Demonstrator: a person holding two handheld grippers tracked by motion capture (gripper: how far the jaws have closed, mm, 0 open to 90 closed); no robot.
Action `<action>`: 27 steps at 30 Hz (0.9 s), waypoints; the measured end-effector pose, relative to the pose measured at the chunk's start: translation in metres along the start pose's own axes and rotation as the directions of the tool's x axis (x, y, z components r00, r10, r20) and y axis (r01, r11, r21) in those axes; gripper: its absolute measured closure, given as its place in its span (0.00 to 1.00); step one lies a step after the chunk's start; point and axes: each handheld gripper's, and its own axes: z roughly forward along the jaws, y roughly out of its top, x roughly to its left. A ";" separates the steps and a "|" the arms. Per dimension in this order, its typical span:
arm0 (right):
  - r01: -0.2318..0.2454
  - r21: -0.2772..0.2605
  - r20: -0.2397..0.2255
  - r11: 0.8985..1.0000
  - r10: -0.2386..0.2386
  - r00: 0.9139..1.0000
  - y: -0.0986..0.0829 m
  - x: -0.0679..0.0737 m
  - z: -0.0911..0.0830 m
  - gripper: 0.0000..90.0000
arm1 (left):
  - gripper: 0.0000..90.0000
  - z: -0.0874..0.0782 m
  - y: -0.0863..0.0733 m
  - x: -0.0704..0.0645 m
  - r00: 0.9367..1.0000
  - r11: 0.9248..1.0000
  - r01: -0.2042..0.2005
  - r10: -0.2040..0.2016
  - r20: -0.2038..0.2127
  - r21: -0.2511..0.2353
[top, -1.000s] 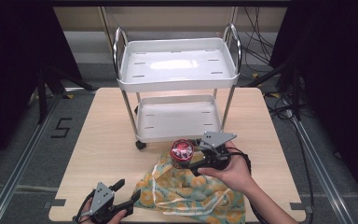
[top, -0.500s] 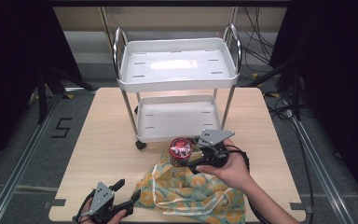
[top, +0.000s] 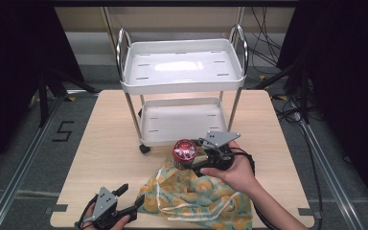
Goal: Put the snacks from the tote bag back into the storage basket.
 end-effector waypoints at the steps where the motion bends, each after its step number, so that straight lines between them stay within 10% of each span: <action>1: 0.000 0.000 0.000 1.000 0.000 1.000 0.000 0.000 0.000 0.29 | 0.33 0.000 0.000 0.000 1.000 1.000 0.001 -0.001 0.000 -0.001; 27: -0.001 0.004 0.010 1.000 0.001 1.000 0.006 -0.007 0.009 0.29 | 0.33 -0.002 0.000 -0.001 1.000 1.000 0.000 0.000 -0.008 0.004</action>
